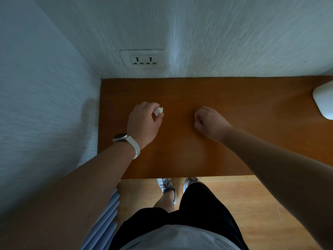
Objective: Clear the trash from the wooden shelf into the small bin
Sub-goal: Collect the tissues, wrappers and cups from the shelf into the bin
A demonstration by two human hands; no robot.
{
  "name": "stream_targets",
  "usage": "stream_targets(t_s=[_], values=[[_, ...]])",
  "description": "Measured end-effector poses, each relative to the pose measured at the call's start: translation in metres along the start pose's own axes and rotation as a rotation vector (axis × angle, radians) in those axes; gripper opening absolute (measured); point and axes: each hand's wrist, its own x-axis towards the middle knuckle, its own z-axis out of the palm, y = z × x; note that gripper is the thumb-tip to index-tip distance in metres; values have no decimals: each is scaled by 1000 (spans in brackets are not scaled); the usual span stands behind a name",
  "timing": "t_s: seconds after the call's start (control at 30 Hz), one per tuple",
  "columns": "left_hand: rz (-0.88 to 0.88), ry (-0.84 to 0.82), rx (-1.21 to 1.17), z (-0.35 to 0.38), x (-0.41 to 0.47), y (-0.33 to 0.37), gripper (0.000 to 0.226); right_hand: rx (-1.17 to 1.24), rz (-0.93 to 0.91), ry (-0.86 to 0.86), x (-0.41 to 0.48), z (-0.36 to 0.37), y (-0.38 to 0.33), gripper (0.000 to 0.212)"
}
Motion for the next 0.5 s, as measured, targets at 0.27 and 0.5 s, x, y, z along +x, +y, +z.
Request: stream_targets(t_s=[0.27, 0.5], values=[[-9, -15, -10, 0, -4, 4, 29, 36, -2, 17, -3, -2, 4, 8], [-21, -29, -16, 0, -9, 7, 28, 65, 26, 65, -8, 0, 7, 8]])
